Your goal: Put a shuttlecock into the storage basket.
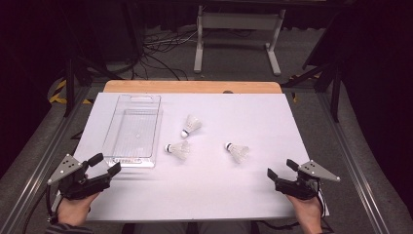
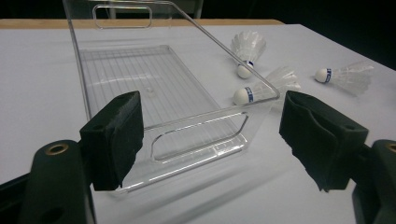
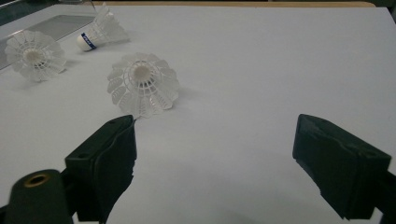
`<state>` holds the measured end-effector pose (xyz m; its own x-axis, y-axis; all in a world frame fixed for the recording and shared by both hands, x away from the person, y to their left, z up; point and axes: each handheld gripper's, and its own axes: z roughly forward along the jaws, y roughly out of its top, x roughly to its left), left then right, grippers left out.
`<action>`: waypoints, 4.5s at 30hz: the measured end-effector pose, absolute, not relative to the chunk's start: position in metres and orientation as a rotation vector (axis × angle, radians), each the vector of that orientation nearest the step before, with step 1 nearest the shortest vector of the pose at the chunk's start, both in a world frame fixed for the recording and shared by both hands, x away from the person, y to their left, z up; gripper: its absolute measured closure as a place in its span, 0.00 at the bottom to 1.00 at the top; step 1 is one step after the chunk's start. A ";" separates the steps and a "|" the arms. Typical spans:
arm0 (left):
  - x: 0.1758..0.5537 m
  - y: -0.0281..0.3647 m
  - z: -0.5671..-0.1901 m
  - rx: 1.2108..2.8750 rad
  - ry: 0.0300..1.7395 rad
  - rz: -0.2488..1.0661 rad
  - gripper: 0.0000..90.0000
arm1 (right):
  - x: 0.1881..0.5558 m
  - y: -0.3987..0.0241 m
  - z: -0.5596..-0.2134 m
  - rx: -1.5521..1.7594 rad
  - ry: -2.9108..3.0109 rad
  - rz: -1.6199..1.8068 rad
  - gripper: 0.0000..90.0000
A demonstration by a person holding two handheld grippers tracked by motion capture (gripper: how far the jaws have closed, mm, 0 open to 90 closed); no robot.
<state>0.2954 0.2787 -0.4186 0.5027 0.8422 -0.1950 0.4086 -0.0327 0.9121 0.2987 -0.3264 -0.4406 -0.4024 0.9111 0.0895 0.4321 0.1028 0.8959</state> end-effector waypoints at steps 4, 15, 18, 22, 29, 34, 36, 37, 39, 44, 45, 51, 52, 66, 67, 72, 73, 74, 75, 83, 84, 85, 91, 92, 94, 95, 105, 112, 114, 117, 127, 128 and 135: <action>0.297 0.275 -0.417 1.651 1.073 0.485 0.25 | 0.299 -0.326 -0.441 1.309 1.888 1.260 0.16; 0.302 0.264 -0.414 1.659 1.043 0.467 0.25 | 0.299 -0.326 -0.441 1.311 1.894 1.258 0.16; 0.304 0.261 -0.414 1.675 1.037 0.464 0.25 | 0.299 -0.326 -0.441 1.314 1.899 1.256 0.15; 0.306 0.256 -0.413 1.675 1.028 0.454 0.25 | 0.299 -0.326 -0.441 1.314 1.899 1.257 0.15; 0.311 0.246 -0.409 1.686 1.000 0.446 0.25 | 0.299 -0.326 -0.442 1.313 1.902 1.257 0.15; 0.315 0.239 -0.407 1.697 0.980 0.438 0.25 | 0.300 -0.326 -0.442 1.314 1.902 1.256 0.15; 0.316 0.237 -0.406 1.694 0.977 0.430 0.25 | 0.300 -0.326 -0.442 1.313 1.904 1.257 0.15; 0.317 0.235 -0.405 1.696 0.974 0.427 0.25 | 0.300 -0.325 -0.442 1.313 1.904 1.257 0.15; 0.319 0.233 -0.405 1.700 0.967 0.421 0.26 | 0.300 -0.325 -0.442 1.313 1.906 1.256 0.15; 0.323 0.227 -0.403 1.707 0.951 0.420 0.26 | 0.300 -0.326 -0.442 1.313 1.904 1.258 0.15; 0.324 0.224 -0.403 1.700 0.952 0.416 0.26 | 0.300 -0.326 -0.442 1.313 1.904 1.260 0.15; 0.328 0.217 -0.402 1.710 0.937 0.399 0.26 | 0.299 -0.326 -0.441 1.313 1.900 1.264 0.15; 0.329 0.215 -0.401 1.713 0.937 0.402 0.26 | 0.299 -0.326 -0.441 1.313 1.901 1.261 0.15; 0.338 0.201 -0.396 1.726 0.907 0.389 0.26 | 0.300 -0.326 -0.442 1.312 1.902 1.269 0.15; 0.338 0.200 -0.396 1.727 0.910 0.389 0.26 | 0.300 -0.326 -0.442 1.312 1.904 1.265 0.15; 0.343 0.194 -0.395 1.746 0.899 0.406 0.26 | 0.299 -0.325 -0.442 1.312 1.904 1.265 0.15; 0.345 0.193 -0.395 1.753 0.896 0.404 0.26 | 0.299 -0.325 -0.442 1.311 1.904 1.264 0.15; 0.346 0.192 -0.395 1.755 0.894 0.403 0.26 | 0.299 -0.325 -0.442 1.312 1.904 1.264 0.15; 0.346 0.191 -0.394 1.757 0.896 0.404 0.26 | 0.299 -0.326 -0.442 1.311 1.905 1.264 0.15; 0.355 0.178 -0.393 1.779 0.881 0.399 0.26 | 0.300 -0.325 -0.442 1.311 1.911 1.260 0.15; 0.357 0.176 -0.393 1.787 0.878 0.398 0.26 | 0.300 -0.325 -0.442 1.310 1.911 1.258 0.15; 0.358 0.175 -0.392 1.792 0.879 0.394 0.26 | 0.300 -0.325 -0.442 1.310 1.910 1.258 0.15; 0.363 0.165 -0.389 1.799 0.870 0.378 0.27 | 0.300 -0.325 -0.442 1.309 1.911 1.259 0.15; 0.364 0.164 -0.388 1.805 0.868 0.378 0.27 | 0.300 -0.325 -0.442 1.308 1.911 1.259 0.15; 0.366 0.160 -0.388 1.811 0.867 0.377 0.27 | 0.300 -0.325 -0.442 1.310 1.913 1.257 0.15; 0.367 0.159 -0.387 1.817 0.869 0.374 0.27 | 0.300 -0.325 -0.442 1.310 1.913 1.258 0.15; 0.377 0.144 -0.380 1.888 0.892 0.350 0.27 | 0.300 -0.325 -0.443 1.311 1.920 1.249 0.15; 0.387 0.134 -0.371 1.963 0.920 0.337 0.29 | 0.300 -0.325 -0.443 1.310 1.920 1.252 0.15; 0.390 0.130 -0.369 1.987 0.934 0.327 0.30 | 0.301 -0.324 -0.443 1.309 1.921 1.252 0.15; 0.394 0.125 -0.368 2.029 0.951 0.322 0.32 | 0.300 -0.324 -0.443 1.309 1.920 1.252 0.15; 0.406 0.104 -0.369 2.148 1.029 0.276 0.39 | 0.300 -0.324 -0.443 1.307 1.922 1.256 0.15; 0.407 0.102 -0.369 2.157 1.035 0.273 0.39 | 0.300 -0.324 -0.443 1.309 1.923 1.253 0.15; 0.415 0.087 -0.376 2.230 1.055 0.233 0.45 | 0.301 -0.324 -0.443 1.311 1.925 1.255 0.15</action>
<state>0.4151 0.0873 -0.3765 0.6603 0.7428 -0.1108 0.6268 -0.4638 0.6261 0.3006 -0.3244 -0.4430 -0.4179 0.9034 0.0958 0.4523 0.1154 0.8844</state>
